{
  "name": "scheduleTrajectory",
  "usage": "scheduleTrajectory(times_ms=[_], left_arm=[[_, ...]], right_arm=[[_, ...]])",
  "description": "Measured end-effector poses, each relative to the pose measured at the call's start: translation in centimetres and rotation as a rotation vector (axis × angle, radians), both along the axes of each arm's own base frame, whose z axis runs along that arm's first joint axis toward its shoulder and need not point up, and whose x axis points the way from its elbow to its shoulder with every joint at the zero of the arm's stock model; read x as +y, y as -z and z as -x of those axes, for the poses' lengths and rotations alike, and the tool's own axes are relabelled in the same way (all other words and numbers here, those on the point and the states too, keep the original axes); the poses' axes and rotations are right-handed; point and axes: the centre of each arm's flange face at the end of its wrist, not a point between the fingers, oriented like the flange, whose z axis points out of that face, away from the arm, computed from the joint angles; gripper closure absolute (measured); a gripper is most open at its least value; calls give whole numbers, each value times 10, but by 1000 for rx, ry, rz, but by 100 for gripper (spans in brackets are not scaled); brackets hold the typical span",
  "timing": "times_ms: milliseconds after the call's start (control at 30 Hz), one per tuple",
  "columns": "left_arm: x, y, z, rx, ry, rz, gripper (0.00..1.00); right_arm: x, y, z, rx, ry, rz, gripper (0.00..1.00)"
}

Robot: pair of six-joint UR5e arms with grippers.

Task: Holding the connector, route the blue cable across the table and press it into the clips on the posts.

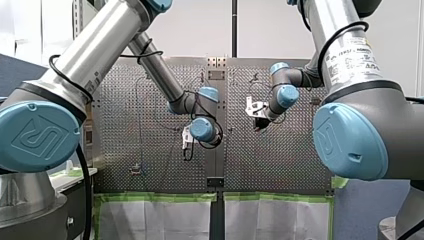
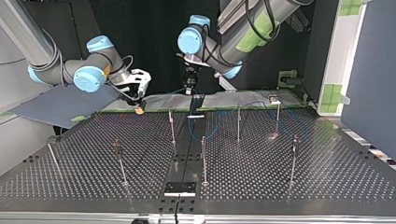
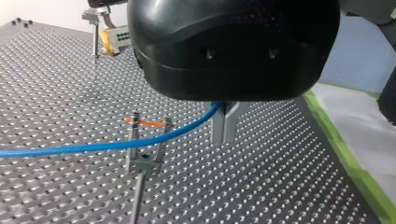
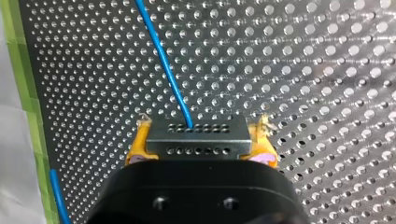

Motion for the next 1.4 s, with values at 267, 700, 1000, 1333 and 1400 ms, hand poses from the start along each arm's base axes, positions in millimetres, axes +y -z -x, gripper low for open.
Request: scheduleTrajectory(times_ms=[267,700,1000,1333,1400], left_arm=[[-13,12,-21,10,7,42,100],[-16,-21,-70,-45,-30,105,100],[-22,-19,-96,-55,-29,106,100],[-16,-31,-131,-82,-42,125,100],[-13,-33,-135,-84,-43,126,100]], right_arm=[[-9,1,6,-20,20,16,100],[-24,23,16,-22,47,12,100],[-35,23,24,-39,66,41,100],[-50,20,34,-72,86,79,100],[-54,18,35,-77,88,86,100]])
